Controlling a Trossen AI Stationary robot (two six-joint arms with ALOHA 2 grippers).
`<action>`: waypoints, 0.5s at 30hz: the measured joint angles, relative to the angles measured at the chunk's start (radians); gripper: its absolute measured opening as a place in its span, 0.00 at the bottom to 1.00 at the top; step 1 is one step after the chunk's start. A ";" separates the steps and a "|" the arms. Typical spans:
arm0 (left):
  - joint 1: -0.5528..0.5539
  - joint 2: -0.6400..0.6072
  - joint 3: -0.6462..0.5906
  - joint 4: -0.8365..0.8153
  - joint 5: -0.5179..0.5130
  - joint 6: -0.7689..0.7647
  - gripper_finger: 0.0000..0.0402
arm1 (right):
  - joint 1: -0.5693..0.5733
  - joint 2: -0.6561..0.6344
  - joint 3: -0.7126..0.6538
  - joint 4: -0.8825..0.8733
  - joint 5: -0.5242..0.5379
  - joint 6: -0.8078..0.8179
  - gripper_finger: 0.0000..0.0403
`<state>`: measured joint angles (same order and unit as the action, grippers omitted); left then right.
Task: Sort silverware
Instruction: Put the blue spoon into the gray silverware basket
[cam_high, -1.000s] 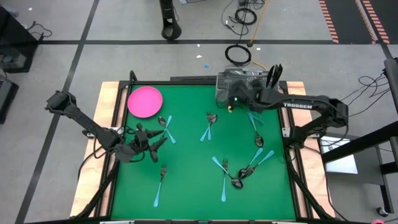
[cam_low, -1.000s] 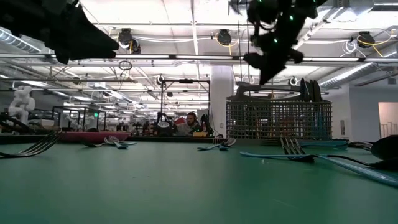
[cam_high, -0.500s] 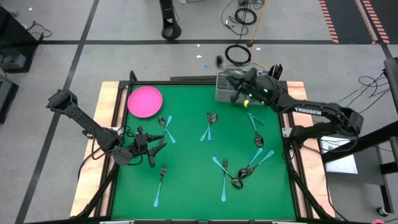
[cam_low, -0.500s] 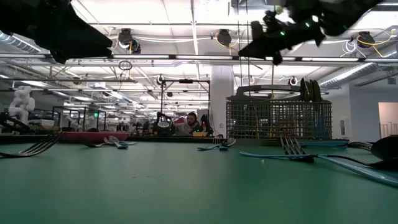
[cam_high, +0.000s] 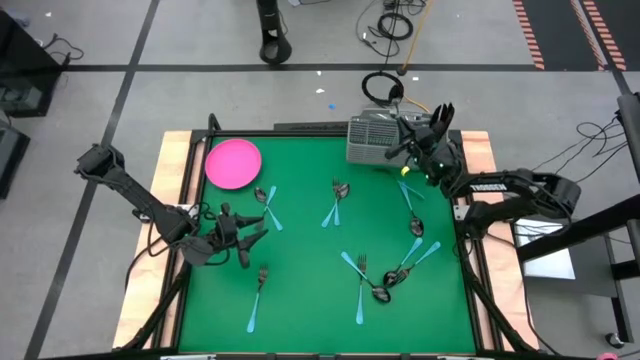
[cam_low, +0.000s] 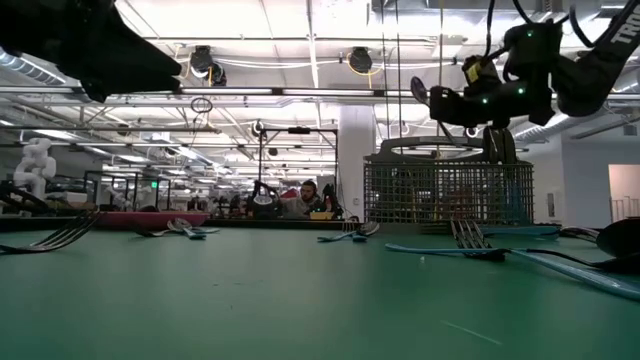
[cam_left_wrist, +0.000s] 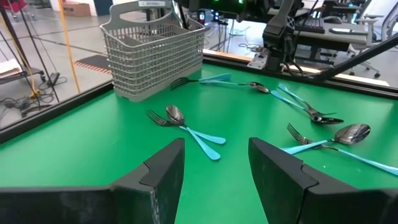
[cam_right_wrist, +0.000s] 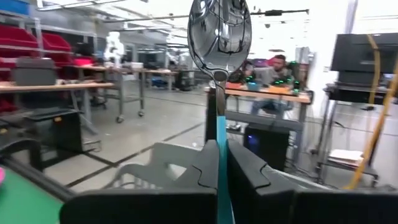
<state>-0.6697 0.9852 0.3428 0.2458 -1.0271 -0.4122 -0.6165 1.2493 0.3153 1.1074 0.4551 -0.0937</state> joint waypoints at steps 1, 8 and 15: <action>0.003 0.000 0.000 0.000 -0.001 0.000 0.45 | -0.007 0.004 0.000 0.005 0.018 0.000 0.00; 0.003 0.000 0.000 0.000 -0.003 0.009 0.45 | -0.055 0.058 0.000 0.006 0.074 -0.015 0.00; 0.003 0.000 0.000 0.000 -0.010 0.027 0.45 | -0.059 0.147 0.000 0.005 0.146 -0.022 0.00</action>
<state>-0.6670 0.9852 0.3428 0.2455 -1.0367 -0.3849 -0.6758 1.3968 0.3157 1.1128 0.6013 -0.1159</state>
